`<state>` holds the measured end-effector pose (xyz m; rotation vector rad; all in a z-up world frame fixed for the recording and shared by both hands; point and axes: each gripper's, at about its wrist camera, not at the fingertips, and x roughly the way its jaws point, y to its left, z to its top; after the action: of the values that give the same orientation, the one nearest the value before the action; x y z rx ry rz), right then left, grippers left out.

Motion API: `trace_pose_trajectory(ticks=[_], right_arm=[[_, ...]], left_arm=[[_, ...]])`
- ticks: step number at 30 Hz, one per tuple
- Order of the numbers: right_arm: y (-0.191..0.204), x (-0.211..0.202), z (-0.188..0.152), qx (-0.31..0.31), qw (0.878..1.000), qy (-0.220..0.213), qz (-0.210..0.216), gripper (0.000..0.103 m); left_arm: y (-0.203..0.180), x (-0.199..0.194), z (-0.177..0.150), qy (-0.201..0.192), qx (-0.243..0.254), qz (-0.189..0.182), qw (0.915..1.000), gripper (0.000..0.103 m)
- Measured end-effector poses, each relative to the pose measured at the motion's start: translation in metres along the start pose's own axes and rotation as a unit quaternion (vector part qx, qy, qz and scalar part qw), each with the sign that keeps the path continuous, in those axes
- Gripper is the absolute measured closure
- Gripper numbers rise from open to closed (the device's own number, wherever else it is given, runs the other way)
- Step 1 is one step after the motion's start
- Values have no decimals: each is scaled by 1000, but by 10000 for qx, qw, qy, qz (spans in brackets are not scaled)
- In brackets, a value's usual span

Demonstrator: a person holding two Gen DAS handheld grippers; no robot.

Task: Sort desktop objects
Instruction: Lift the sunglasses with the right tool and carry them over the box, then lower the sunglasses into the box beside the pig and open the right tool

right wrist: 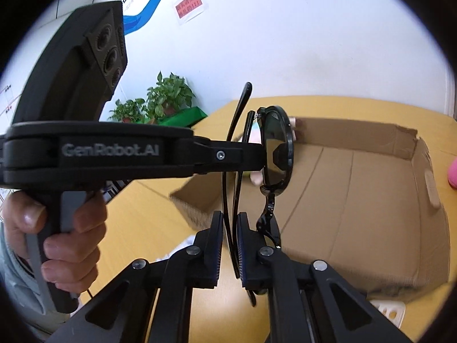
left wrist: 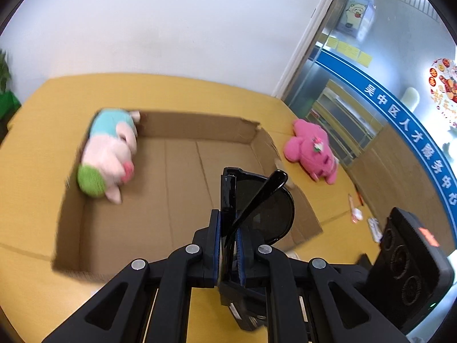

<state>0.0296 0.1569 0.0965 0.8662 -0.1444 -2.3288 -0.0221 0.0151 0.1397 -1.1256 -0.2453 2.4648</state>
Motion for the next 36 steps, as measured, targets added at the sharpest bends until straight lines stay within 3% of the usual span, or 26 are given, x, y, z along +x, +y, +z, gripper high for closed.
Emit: trace_pose_trajectory(ticks=[8,12,16,18,19,22,24,27,36], right_arm=[[-46,24,81,210,9989,-153,400,96],[-69,58,102,392,9969,90,673,96],[-94,95,108,566,9960,286,631,93],[-105,113,109,632,9955,399,577,87],[-111,122,109,688,9950,453,563,78],[-129,151,106,757,9925,678,681,74],[-136,169,106,718,9922,799,639,74],[-154,193,105,902,9893,981,593,94],[-182,232,100,1433,9781,1345,682,92]], left_arm=[[28,41,73,140,-77,220,9996,94],[43,74,97,322,-224,254,9989,94],[53,112,113,489,-176,520,9973,95],[61,133,118,621,-259,571,9961,95],[64,141,119,681,-294,588,9955,95],[74,168,122,856,-376,734,9929,94],[84,184,123,950,-460,832,9909,94],[100,202,126,1087,-643,844,9884,94],[118,243,133,1377,-701,1011,9828,95]])
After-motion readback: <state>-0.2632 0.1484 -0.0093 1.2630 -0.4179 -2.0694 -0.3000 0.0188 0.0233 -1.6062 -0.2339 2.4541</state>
